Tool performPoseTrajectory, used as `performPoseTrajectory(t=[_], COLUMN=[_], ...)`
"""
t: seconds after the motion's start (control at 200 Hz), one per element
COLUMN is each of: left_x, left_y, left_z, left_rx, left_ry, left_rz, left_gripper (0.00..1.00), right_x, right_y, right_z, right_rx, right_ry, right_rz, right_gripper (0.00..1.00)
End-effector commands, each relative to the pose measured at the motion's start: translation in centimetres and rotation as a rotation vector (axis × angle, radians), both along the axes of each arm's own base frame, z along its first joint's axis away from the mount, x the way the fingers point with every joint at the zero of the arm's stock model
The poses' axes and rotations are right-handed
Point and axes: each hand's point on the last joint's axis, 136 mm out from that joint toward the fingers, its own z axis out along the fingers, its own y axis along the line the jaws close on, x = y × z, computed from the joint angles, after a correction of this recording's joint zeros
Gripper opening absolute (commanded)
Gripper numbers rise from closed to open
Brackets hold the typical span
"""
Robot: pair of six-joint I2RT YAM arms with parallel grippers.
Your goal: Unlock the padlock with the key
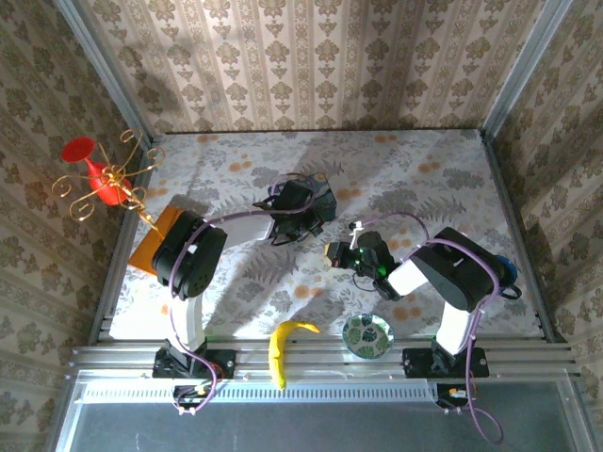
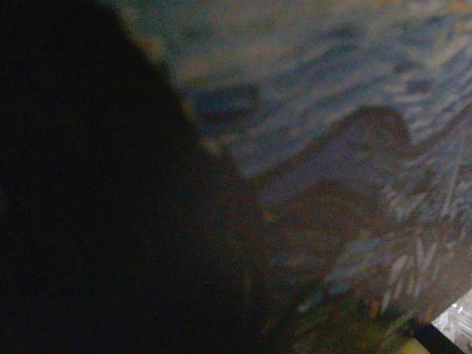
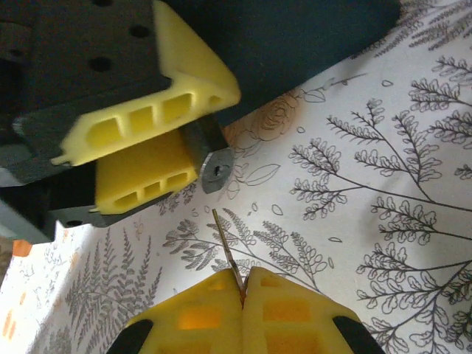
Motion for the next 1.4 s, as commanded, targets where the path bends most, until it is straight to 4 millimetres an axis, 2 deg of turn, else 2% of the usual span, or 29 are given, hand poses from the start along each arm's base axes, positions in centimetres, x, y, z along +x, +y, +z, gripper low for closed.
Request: performPoseTrajectory(t=[0.0, 0.035, 0.18, 0.21, 0.33, 0.505, 0.73, 1.01, 1.19, 1.396], left_x=[0.1, 0.1, 0.0, -0.1, -0.4, -0.3, -0.1, 0.9, 1.6, 2.3], left_y=[0.0, 0.0, 0.3, 0.3, 0.5, 0.8, 2.8, 4.0, 3.1, 4.1], left_z=[0.0, -0.2, -1.1, -1.4, -2.5, -3.0, -3.6, -2.4, -2.0, -0.8], left_rx=[-0.041, -0.047, -0.030, -0.023, -0.004, 0.036, 0.233, 0.550, 0.632, 0.718], left_ry=[0.016, 0.015, 0.011, 0.013, 0.028, 0.006, -0.040, -0.160, -0.202, -0.241], left_rz=[0.019, 0.023, 0.008, 0.004, -0.002, -0.022, -0.018, 0.006, -0.006, 0.018], left_gripper=[0.13, 0.17, 0.63, 0.69, 0.70, 0.72, 0.72, 0.75, 0.73, 0.72], right_x=[0.7, 0.7, 0.6, 0.5, 0.2, 0.0, 0.0, -0.4, -0.5, -0.6], right_y=[-0.1, -0.2, -1.1, -1.3, -2.0, -2.3, -2.2, -2.2, -2.1, -2.1], right_z=[0.4, 0.3, -0.6, -0.7, -1.2, -1.5, -1.4, -1.0, -0.4, 0.7], right_rx=[0.046, 0.050, 0.035, 0.033, 0.023, 0.024, 0.040, 0.045, 0.025, 0.002], right_ry=[-0.036, -0.032, -0.009, -0.005, 0.010, 0.024, 0.023, 0.020, 0.013, -0.005], right_rz=[-0.051, -0.057, -0.097, -0.105, -0.131, -0.145, -0.143, -0.130, -0.111, -0.091], right_gripper=[0.00, 0.00, 0.00, 0.00, 0.00, 0.00, 0.00, 0.00, 0.00, 0.00])
